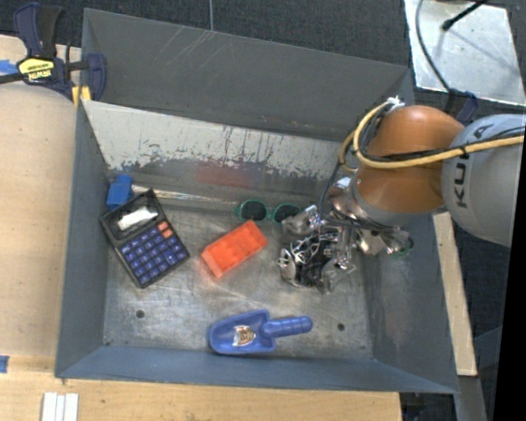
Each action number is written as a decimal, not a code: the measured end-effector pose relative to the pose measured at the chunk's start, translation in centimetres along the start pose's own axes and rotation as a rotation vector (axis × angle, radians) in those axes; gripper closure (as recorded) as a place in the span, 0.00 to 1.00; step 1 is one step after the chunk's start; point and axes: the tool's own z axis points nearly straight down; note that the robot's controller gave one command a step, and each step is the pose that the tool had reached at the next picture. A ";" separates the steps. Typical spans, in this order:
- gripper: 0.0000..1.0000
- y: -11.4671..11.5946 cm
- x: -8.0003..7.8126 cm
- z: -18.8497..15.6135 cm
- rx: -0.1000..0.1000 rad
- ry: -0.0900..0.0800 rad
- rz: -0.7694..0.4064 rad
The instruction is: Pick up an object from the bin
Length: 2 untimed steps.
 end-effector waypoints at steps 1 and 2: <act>0.00 -2.3 0.3 -0.2 -0.004 -0.005 -0.248; 1.00 -0.4 -0.2 -0.5 -0.003 -0.001 0.003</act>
Offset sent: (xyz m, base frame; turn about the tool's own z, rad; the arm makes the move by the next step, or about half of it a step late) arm 0.0000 0.0000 0.0000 0.0000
